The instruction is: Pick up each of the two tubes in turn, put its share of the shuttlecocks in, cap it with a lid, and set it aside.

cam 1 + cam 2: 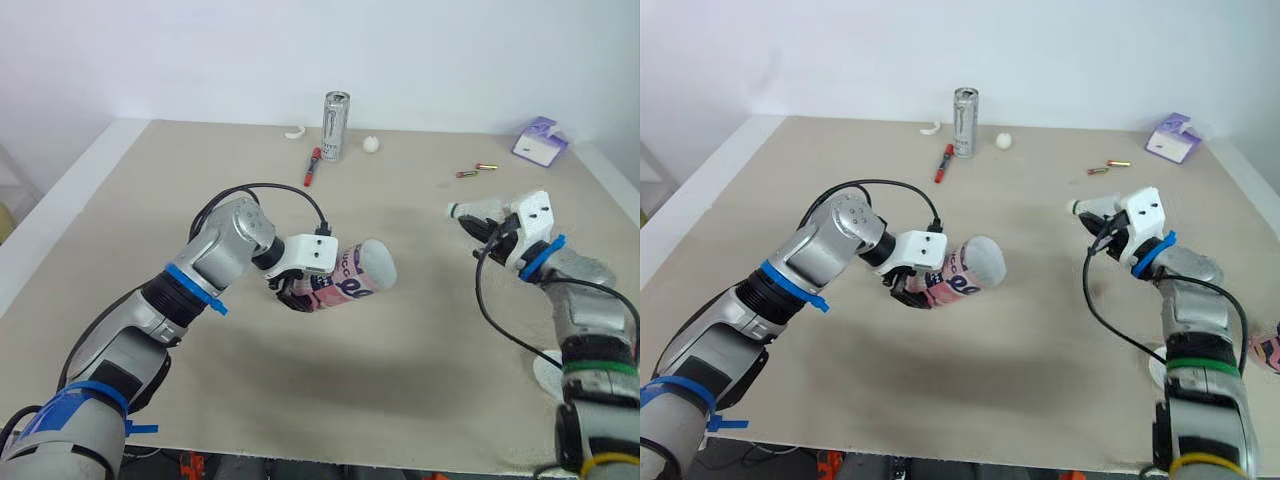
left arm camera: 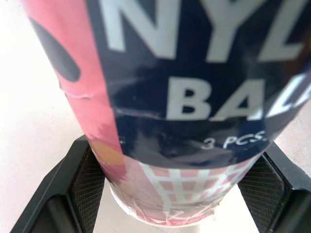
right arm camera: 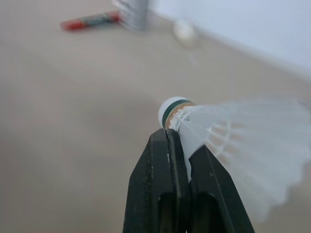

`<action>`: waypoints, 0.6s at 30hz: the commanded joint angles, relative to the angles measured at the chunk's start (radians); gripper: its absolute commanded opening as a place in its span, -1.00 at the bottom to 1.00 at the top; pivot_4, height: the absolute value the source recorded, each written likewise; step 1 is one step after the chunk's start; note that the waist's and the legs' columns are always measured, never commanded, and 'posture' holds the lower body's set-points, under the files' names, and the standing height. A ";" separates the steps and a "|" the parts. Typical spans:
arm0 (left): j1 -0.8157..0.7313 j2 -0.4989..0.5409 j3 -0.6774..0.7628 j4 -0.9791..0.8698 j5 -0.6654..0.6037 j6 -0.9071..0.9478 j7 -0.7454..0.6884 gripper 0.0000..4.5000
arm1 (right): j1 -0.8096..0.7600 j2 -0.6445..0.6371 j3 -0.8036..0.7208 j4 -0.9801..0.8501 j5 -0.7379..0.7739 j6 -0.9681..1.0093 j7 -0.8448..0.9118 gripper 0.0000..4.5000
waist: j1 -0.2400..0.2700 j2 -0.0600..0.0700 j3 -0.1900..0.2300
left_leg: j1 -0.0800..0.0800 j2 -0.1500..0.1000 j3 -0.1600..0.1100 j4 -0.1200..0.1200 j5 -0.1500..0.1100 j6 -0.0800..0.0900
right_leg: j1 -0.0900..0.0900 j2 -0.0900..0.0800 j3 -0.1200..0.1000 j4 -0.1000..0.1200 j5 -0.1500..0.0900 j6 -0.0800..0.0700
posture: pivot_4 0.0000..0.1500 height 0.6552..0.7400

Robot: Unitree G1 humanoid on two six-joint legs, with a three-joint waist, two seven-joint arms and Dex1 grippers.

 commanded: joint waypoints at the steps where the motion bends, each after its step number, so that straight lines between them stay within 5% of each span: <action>1: 0.007 0.012 -0.003 -0.004 0.002 0.003 0.001 0.62 | 0.078 -0.084 -0.029 -0.378 0.084 0.075 0.067 -0.97 | 0.000 0.000 0.000 | 0.000 0.000 0.000 0.000 0.000 0.000 | 0.000 0.000 0.000 0.000 0.000 0.000 | 1.00 1.00; 3: 0.011 0.015 -0.005 -0.007 0.001 0.005 -0.002 0.62 | 0.129 -0.171 -0.038 -0.582 0.137 0.108 0.143 -0.97 | -0.001 -0.001 0.000 | 0.002 0.001 0.000 0.000 0.000 0.000 | 0.001 0.001 0.000 0.000 0.000 0.000 | 1.00 1.00; 8: 0.013 0.012 -0.007 -0.011 -0.003 0.007 -0.003 0.62 | 0.144 -0.267 -0.029 -0.757 0.158 0.158 0.183 -0.97 | 0.003 -0.002 0.001 | 0.002 0.003 0.000 0.003 0.000 0.000 | 0.001 0.003 0.000 0.000 -0.004 -0.001 | 1.00 1.00; 18: 0.003 -0.003 -0.004 -0.008 -0.013 0.014 0.000 0.62 | 0.109 -0.288 0.084 -0.772 0.092 0.128 0.211 -0.97 | 0.005 -0.002 0.002 | 0.001 0.003 0.001 0.005 0.000 0.000 | 0.001 0.001 0.000 0.000 -0.003 -0.002 | 1.00 1.00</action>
